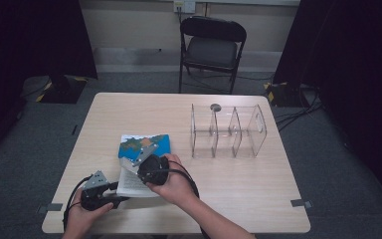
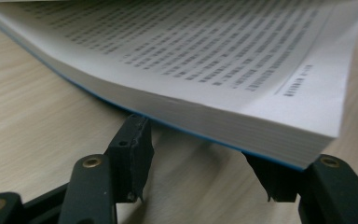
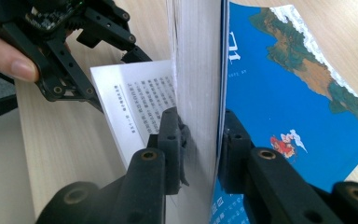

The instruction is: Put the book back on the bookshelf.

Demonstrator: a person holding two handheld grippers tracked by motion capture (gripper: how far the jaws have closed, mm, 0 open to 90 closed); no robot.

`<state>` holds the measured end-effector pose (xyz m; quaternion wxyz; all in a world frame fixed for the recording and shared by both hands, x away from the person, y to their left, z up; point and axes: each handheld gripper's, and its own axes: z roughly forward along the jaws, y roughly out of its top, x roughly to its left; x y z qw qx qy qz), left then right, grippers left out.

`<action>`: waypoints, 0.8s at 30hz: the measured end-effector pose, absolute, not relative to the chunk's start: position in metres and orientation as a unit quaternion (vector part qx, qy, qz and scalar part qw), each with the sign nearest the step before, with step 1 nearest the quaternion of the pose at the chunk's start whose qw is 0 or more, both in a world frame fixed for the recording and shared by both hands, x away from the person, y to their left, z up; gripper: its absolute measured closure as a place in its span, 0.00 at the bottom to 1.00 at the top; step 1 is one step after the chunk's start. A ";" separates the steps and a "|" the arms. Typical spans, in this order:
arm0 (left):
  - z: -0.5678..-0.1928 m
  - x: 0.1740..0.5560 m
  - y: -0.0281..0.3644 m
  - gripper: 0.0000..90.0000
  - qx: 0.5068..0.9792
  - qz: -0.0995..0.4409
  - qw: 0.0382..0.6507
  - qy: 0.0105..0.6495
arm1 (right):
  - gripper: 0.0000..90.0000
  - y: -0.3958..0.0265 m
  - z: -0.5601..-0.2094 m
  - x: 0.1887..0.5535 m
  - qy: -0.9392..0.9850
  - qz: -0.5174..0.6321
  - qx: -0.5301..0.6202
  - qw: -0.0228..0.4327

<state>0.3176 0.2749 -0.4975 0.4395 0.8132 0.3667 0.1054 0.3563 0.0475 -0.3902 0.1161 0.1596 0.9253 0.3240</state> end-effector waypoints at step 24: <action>-0.500 0.316 0.270 0.47 0.834 0.111 0.420 0.339 | 0.40 0.040 -0.453 0.339 0.936 0.331 0.086 0.076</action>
